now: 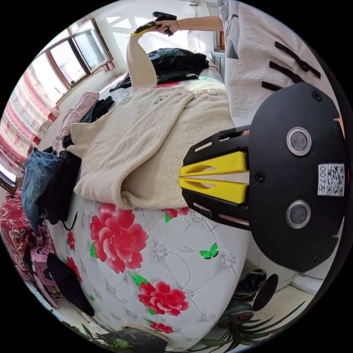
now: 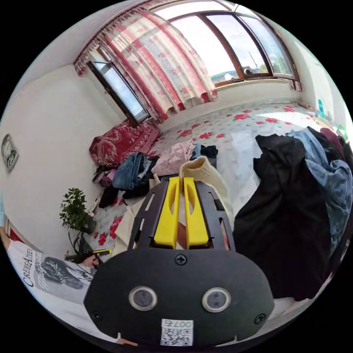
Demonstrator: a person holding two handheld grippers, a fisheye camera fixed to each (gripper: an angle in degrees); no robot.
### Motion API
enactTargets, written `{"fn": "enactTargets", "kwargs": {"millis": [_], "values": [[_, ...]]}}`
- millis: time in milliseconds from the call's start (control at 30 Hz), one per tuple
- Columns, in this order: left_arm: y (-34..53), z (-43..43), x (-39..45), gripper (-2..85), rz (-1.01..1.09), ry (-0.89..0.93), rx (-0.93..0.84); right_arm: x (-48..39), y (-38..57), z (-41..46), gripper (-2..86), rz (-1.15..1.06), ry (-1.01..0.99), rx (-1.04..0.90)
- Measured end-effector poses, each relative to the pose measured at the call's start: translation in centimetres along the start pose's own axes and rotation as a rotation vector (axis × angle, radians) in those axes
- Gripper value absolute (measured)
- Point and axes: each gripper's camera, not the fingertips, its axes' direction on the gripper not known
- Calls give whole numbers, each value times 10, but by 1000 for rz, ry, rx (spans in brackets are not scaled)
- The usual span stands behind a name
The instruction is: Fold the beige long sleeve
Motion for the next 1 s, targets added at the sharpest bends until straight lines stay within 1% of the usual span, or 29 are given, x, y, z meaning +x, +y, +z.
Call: {"fn": "enactTargets", "kwargs": {"millis": [67,100,167,200,267,300,333,367,433,467,533,600,633,700,767,867,1000], "values": [[5,-13,-10,-10,10,20,27,-99,11,6,1,-322,-124,-37],[6,-15,-12,-10,11,28,35,-121,17,9,1,-389,-154,-52],[8,-25,-22,-10,10,51,64,-200,50,33,4,-597,-269,-133],[9,-27,-24,-10,7,56,71,-216,60,43,5,-630,-299,-160],[10,-33,-37,-9,-11,78,92,-264,103,94,12,-685,-410,-324],[11,-34,-40,-9,-17,82,96,-273,115,110,15,-669,-429,-372],[11,-37,-46,-8,-28,91,106,-287,139,142,22,-664,-460,-479],[12,-39,-53,-7,-40,102,115,-300,164,174,28,-686,-456,-626],[10,-43,-63,-2,-54,124,123,-307,188,210,35,-666,-414,-792],[7,-47,-68,3,-53,137,132,-308,193,218,40,-652,-410,-830],[-1,-52,-73,16,-28,145,147,-303,181,217,45,-620,-403,-814],[-15,-54,-76,31,1,144,154,-293,156,214,51,-606,-340,-752],[-28,-54,-77,40,23,147,155,-285,135,215,55,-594,-276,-714],[-54,-50,-77,53,54,150,152,-270,95,219,62,-537,-192,-644],[-97,-44,-72,71,98,160,160,-252,38,228,71,-424,-124,-553],[-158,-30,-64,98,117,188,163,-244,-28,247,88,-334,-73,-447],[-227,-12,-43,118,186,252,142,-254,-86,291,97,-323,-36,-431]]}}
